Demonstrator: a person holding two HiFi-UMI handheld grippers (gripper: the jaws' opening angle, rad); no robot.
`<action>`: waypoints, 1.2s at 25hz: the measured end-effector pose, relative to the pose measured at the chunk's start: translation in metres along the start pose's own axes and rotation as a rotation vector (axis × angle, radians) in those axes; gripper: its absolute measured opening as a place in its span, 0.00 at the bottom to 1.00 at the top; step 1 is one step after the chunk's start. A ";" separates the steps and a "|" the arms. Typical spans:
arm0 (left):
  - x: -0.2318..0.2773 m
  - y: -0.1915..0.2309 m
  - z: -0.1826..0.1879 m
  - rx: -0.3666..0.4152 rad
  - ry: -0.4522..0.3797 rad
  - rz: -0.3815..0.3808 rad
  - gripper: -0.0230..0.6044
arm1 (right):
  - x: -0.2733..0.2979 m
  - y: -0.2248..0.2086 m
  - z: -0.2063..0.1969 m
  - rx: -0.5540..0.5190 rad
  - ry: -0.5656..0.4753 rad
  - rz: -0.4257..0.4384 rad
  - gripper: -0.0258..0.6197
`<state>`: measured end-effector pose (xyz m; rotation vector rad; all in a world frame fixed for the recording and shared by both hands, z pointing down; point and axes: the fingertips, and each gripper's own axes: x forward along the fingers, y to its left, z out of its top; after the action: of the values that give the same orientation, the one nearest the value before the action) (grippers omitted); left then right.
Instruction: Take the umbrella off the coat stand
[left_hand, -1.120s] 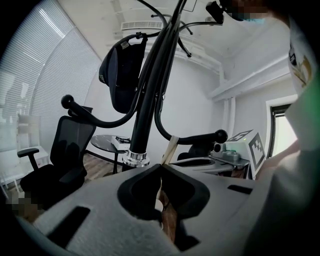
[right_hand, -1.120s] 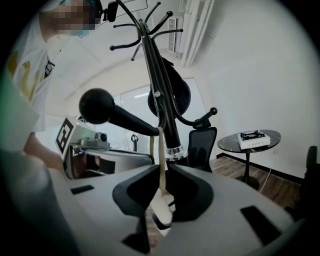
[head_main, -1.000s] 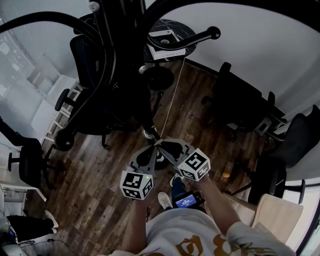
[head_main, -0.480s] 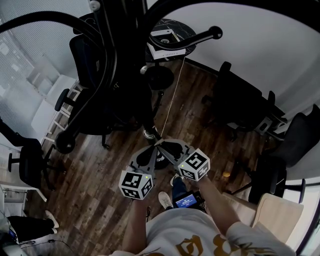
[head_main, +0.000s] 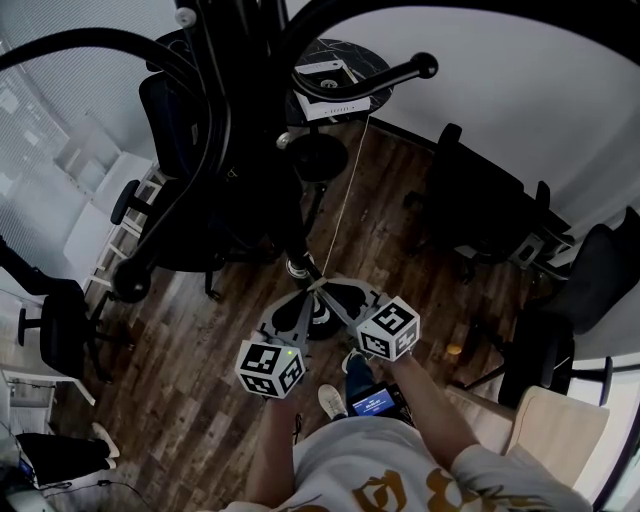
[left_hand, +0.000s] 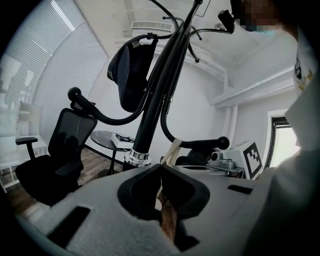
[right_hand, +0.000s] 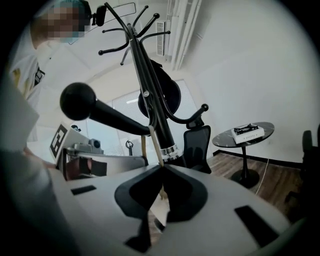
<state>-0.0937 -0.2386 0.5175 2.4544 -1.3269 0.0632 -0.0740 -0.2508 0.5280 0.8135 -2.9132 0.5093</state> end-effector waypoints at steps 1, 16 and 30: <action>0.000 0.000 0.000 -0.002 0.000 0.000 0.08 | -0.001 0.000 0.000 0.012 -0.005 0.000 0.07; -0.003 -0.003 0.010 -0.066 -0.036 -0.022 0.07 | -0.011 -0.003 0.010 0.123 -0.084 -0.045 0.06; -0.004 -0.019 0.024 -0.085 -0.074 -0.068 0.07 | -0.030 -0.004 0.027 0.150 -0.150 -0.064 0.06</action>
<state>-0.0832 -0.2337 0.4888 2.4486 -1.2487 -0.1003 -0.0459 -0.2478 0.4993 1.0016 -3.0003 0.6970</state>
